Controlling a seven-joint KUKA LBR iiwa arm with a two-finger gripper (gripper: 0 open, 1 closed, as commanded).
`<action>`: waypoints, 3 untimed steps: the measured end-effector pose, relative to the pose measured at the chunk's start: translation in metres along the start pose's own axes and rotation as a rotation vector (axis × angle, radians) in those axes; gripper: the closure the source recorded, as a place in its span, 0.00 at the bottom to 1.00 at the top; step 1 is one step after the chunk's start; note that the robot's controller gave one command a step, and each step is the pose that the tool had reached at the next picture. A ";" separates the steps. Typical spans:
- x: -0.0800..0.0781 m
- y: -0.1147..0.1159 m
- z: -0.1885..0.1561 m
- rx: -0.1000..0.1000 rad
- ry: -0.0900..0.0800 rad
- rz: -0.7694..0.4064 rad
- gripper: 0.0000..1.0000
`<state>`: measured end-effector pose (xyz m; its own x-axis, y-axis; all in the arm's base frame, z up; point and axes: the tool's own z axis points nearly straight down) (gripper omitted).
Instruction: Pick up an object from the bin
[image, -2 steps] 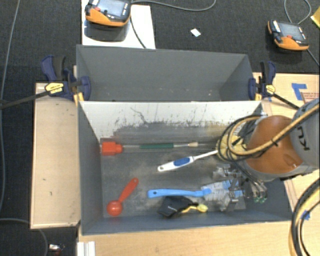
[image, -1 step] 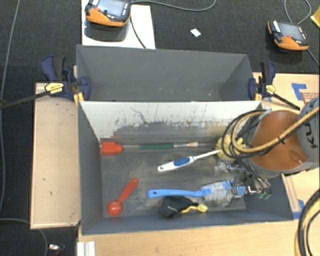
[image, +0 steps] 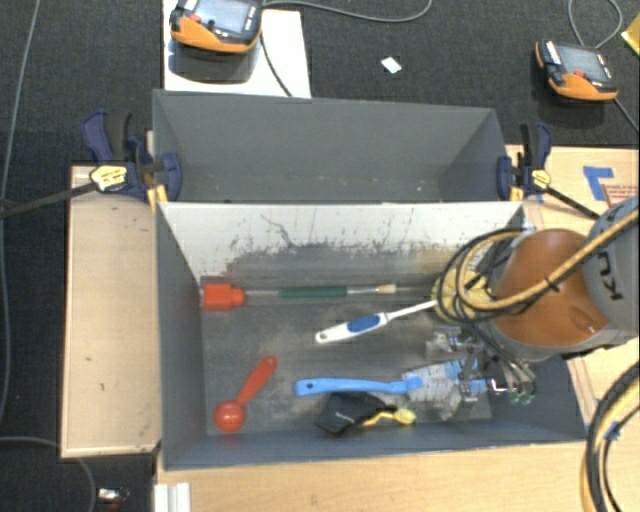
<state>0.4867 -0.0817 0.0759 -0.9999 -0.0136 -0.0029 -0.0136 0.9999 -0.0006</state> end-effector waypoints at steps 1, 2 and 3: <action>0.007 0.014 0.005 0.002 -0.014 -0.066 0.00; 0.001 0.002 0.001 0.001 -0.005 -0.010 1.00; 0.001 0.002 0.001 0.001 -0.005 -0.011 1.00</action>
Offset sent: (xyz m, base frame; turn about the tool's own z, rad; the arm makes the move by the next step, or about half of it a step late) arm -0.0013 0.0019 -0.0008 -0.0081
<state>0.4858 -0.0798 0.0752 -0.9997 -0.0247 -0.0081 -0.0246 0.9997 -0.0018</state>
